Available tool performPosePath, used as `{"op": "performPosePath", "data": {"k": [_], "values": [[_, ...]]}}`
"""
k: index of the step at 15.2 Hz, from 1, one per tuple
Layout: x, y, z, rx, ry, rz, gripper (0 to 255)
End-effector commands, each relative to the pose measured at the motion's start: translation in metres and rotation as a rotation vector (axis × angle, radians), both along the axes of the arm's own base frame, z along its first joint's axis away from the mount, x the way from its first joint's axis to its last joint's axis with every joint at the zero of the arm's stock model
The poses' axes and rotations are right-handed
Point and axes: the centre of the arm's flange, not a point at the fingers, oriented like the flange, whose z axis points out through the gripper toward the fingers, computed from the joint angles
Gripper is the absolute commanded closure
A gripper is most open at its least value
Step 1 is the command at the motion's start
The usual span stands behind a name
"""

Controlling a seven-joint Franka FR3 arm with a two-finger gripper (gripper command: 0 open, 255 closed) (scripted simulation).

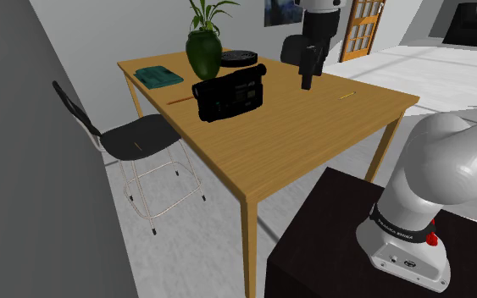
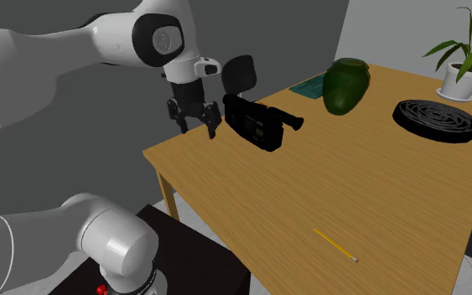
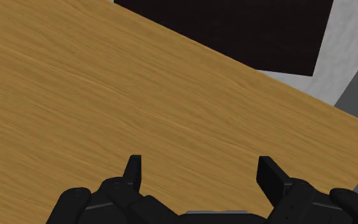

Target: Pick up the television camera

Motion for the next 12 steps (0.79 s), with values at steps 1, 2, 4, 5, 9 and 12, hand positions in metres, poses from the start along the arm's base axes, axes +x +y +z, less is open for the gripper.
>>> {"op": "performPosePath", "data": {"k": [1, 2, 4, 5, 9, 12], "values": [[0.0, 0.0, 0.0, 0.0, 0.0, 0.0, 0], [0.012, -0.005, 0.0, 0.0, 0.002, 0.044, 0], [0.036, -0.013, 0.0, -0.001, 0.005, 0.132, 0], [0.048, -0.017, 0.0, -0.001, 0.006, 0.175, 0], [0.099, -0.025, -0.001, -0.003, 0.012, 0.351, 0], [0.138, -0.025, -0.001, -0.004, 0.017, 0.482, 0]]}}
